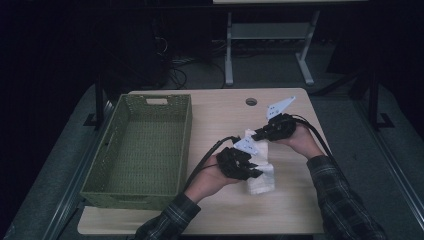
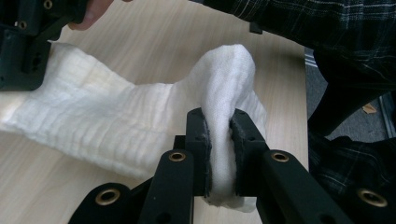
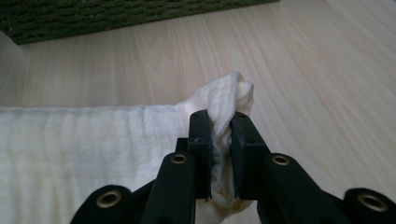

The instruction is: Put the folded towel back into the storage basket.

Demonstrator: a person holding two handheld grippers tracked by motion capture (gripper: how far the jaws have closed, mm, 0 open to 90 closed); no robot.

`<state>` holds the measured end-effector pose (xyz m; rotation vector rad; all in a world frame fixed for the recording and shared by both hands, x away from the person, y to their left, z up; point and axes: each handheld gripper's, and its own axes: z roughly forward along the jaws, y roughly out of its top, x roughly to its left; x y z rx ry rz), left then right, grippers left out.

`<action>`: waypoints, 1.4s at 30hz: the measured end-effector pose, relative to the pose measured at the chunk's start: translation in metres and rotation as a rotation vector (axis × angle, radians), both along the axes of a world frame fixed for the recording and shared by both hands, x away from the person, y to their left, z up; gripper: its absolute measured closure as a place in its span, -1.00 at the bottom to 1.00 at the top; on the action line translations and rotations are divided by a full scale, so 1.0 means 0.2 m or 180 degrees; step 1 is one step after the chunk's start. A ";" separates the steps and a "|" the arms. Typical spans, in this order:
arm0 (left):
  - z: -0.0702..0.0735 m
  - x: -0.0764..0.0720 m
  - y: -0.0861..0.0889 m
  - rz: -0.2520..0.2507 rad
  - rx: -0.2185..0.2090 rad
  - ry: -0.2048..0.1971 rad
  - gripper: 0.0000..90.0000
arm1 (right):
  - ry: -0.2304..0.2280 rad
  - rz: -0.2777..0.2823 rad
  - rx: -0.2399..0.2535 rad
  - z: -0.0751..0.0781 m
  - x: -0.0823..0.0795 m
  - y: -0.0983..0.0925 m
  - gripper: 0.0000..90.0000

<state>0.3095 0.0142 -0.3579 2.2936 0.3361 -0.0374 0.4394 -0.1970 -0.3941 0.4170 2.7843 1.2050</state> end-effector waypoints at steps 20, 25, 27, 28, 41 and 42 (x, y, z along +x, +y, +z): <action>0.25 0.06 0.42 0.0096 -0.0203 -0.0078 0.75 | -0.0151 0.0198 0.0045 0.27 0.09 0.31 0.77; 0.29 0.06 0.54 0.0117 -0.0202 -0.0127 0.75 | -0.0182 0.0263 0.0075 0.32 0.11 0.43 0.77; 0.31 0.06 0.59 0.0129 -0.0208 -0.0150 0.75 | -0.0214 0.0301 0.0073 0.34 0.12 0.48 0.77; 0.31 0.06 0.61 0.0135 -0.0212 -0.0156 0.75 | -0.0226 0.0321 0.0069 0.35 0.12 0.51 0.77; 0.35 0.04 0.97 0.0326 -0.0221 -0.0290 0.75 | -0.0316 0.0443 0.0044 0.42 0.17 0.86 0.77; 0.35 0.04 1.00 0.0346 -0.0227 -0.0298 0.75 | -0.0323 0.0460 0.0072 0.42 0.17 0.89 0.77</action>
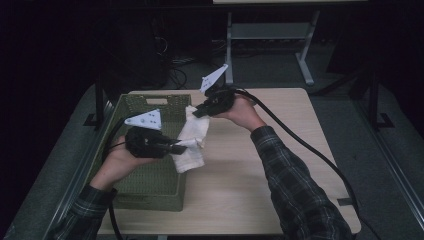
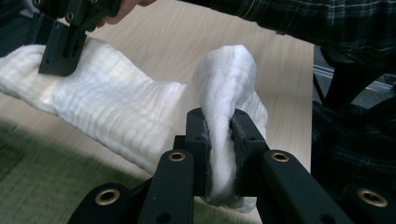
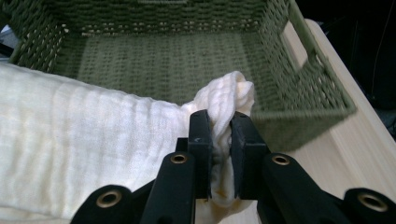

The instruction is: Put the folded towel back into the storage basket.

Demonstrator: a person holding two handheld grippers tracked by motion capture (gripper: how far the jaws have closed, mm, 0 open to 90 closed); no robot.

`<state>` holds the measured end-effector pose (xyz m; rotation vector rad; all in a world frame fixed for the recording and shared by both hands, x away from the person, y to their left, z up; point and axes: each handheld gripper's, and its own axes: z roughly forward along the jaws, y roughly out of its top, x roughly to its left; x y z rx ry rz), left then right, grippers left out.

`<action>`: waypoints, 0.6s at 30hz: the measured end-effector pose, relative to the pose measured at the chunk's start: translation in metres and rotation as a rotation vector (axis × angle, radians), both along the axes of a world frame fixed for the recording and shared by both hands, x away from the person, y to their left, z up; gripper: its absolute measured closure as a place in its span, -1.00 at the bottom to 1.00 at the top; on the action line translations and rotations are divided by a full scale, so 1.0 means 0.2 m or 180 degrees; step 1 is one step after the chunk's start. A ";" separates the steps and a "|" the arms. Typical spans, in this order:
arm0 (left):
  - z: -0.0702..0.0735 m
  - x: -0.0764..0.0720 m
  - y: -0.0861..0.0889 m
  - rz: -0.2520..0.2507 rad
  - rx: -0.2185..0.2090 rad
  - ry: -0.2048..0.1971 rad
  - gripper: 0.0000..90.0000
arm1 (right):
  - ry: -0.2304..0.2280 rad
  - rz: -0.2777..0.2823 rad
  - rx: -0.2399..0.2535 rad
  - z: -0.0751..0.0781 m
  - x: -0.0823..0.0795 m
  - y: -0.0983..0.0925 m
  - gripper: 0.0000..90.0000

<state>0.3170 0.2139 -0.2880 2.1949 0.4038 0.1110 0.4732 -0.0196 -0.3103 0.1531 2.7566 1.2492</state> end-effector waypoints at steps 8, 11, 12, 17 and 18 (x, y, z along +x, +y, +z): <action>-0.03 -0.03 0.20 0.0137 -0.0017 0.0003 0.75 | 0.0002 0.0096 0.0010 -0.02 0.01 0.22 0.77; -0.05 -0.04 0.27 0.0185 0.0025 0.0003 0.75 | 0.0015 0.0153 0.0033 -0.04 0.02 0.29 0.77; -0.06 -0.05 0.29 0.0200 0.0035 0.0009 0.75 | 0.0008 0.0161 0.0035 -0.05 0.02 0.32 0.77; -0.12 -0.06 0.35 0.0255 0.0042 0.0072 0.75 | 0.0064 0.0173 0.0013 -0.09 0.02 0.41 0.77; -0.14 -0.05 0.36 0.0249 0.0076 0.0068 0.75 | 0.0065 0.0189 0.0001 -0.11 0.02 0.42 0.77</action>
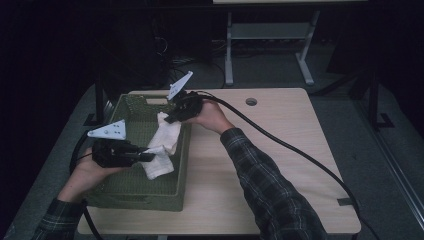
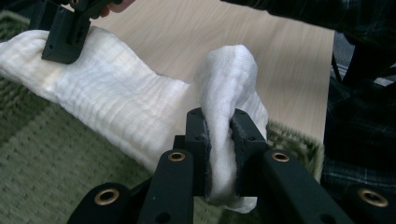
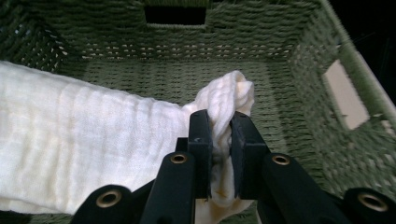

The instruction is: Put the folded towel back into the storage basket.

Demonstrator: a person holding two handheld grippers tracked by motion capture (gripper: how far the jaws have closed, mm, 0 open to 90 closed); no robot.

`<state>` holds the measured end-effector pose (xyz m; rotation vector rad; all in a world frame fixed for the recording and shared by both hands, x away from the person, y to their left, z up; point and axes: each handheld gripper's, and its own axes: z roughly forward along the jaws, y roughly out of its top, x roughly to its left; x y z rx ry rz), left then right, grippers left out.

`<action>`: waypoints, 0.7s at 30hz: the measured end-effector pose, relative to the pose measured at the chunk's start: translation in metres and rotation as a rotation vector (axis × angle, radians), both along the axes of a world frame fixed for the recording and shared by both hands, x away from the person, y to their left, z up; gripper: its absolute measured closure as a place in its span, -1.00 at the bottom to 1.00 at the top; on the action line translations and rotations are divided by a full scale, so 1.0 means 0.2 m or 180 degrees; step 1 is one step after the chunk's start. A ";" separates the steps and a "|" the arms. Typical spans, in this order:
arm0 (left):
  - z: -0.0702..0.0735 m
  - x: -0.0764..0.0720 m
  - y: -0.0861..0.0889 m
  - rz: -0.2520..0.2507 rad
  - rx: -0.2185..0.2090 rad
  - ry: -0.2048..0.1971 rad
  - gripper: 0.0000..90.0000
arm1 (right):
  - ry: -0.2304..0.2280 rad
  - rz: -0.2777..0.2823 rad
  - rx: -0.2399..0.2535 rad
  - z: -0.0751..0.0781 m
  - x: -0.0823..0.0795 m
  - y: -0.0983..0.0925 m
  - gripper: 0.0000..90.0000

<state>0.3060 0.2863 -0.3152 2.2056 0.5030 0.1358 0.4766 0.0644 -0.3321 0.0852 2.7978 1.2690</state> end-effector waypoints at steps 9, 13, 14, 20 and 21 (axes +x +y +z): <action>-0.12 0.02 -0.01 -0.0095 0.0020 0.0120 0.74 | 0.0072 -0.0013 -0.0057 -0.10 0.01 0.05 0.77; -0.15 0.03 -0.02 -0.0160 0.0042 0.0175 0.74 | 0.0072 0.0011 -0.0089 -0.13 0.00 0.05 0.77; -0.16 0.03 -0.03 -0.0178 0.0054 0.0191 0.73 | 0.0083 0.0010 -0.0095 -0.13 0.00 0.05 0.77; -0.20 0.04 -0.04 -0.0178 0.0083 0.0256 0.36 | 0.0103 0.0021 -0.0098 -0.18 0.00 0.06 0.77; -0.21 0.05 -0.04 -0.0141 0.0088 0.0257 0.25 | 0.0112 0.0010 -0.0097 -0.18 0.00 0.06 0.77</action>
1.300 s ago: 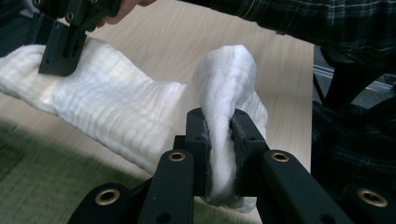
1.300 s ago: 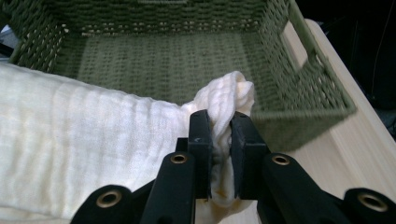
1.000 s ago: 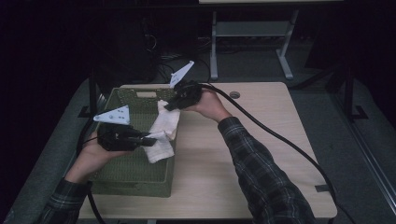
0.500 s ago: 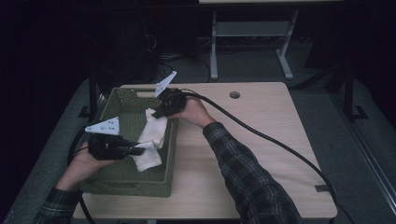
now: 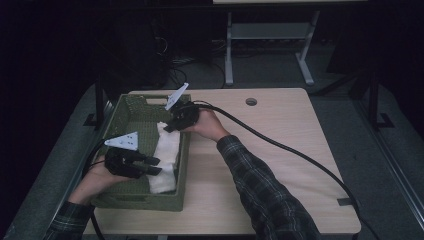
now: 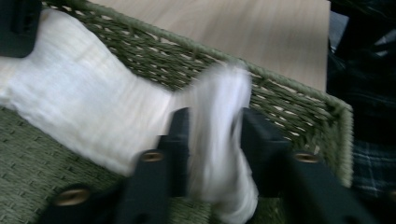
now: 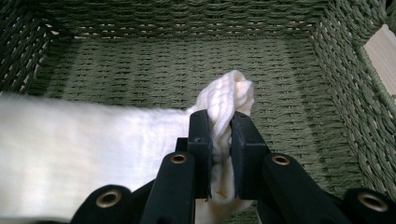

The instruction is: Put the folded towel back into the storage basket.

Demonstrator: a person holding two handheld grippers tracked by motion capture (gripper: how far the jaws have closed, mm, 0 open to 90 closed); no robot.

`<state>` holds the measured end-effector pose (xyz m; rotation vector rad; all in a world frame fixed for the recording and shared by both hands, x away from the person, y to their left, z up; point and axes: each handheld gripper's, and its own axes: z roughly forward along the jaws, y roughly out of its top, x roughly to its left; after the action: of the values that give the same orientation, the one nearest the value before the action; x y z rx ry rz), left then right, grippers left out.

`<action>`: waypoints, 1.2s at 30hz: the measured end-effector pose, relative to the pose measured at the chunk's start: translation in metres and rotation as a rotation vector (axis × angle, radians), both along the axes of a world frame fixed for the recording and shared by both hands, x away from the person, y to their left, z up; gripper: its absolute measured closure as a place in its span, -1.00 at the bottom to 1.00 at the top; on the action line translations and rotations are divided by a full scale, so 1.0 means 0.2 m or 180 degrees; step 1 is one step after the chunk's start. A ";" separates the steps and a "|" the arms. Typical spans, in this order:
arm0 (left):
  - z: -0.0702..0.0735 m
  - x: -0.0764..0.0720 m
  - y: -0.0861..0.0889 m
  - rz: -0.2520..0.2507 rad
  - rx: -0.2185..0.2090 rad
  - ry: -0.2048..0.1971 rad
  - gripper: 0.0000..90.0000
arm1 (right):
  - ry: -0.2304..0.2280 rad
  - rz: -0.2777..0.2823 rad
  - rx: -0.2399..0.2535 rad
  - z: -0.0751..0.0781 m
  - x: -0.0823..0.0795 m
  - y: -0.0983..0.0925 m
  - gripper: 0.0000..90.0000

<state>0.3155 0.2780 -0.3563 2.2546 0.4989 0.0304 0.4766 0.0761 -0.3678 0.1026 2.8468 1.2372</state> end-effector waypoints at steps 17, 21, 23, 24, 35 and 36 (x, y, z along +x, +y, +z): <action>0.00 0.03 -0.03 0.0139 -0.0122 -0.0089 -0.03 | -0.0088 -0.0215 0.0115 0.00 0.12 -0.02 0.72; 0.00 0.03 -0.03 0.0172 -0.0138 -0.0096 -0.03 | -0.0114 -0.0335 0.0133 -0.01 0.16 -0.04 0.42; 0.00 0.03 -0.04 0.0184 -0.0150 -0.0104 -0.03 | -0.0119 -0.0382 0.0205 0.01 0.16 -0.05 0.30; 0.00 0.04 -0.04 0.0188 -0.0152 -0.0107 -0.03 | -0.0136 -0.0398 0.0230 0.02 0.17 -0.06 0.27; 0.06 0.08 -0.10 0.0354 -0.0221 -0.0115 -0.08 | -0.0071 -0.0431 0.0298 0.11 0.16 -0.18 0.05; 0.07 0.09 -0.12 0.0365 -0.0220 -0.0125 -0.08 | -0.0066 -0.0431 0.0336 0.12 0.16 -0.20 0.05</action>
<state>0.3327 0.2546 -0.3415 2.1519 0.5985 0.1142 0.5079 0.0370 -0.3442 0.2788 2.7052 1.3510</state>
